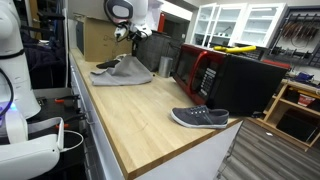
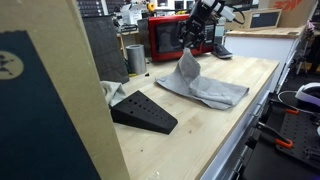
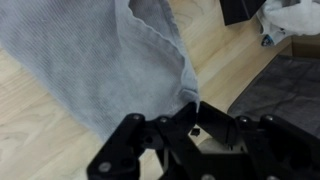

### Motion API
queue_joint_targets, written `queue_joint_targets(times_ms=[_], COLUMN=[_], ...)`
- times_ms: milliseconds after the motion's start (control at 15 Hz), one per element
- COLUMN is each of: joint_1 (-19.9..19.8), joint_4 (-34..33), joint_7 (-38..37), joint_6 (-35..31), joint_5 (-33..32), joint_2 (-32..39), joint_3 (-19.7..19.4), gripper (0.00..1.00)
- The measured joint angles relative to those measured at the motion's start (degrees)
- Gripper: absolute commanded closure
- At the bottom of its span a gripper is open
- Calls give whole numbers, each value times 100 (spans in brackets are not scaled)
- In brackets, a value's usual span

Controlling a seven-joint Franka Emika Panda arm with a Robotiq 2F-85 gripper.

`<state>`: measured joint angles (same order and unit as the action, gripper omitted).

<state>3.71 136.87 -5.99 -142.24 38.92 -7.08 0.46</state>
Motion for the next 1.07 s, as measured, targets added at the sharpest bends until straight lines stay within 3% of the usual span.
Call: queue_joint_targets(times_ms=[600, 1067], joint_1=[54, 56], joint_4=[-381, -526], joint_7=[-20, -675], joint_6=[-2, -356], joint_5=[-46, -235], joint_2=[230, 566], joint_3=[153, 224], gripper=[97, 97])
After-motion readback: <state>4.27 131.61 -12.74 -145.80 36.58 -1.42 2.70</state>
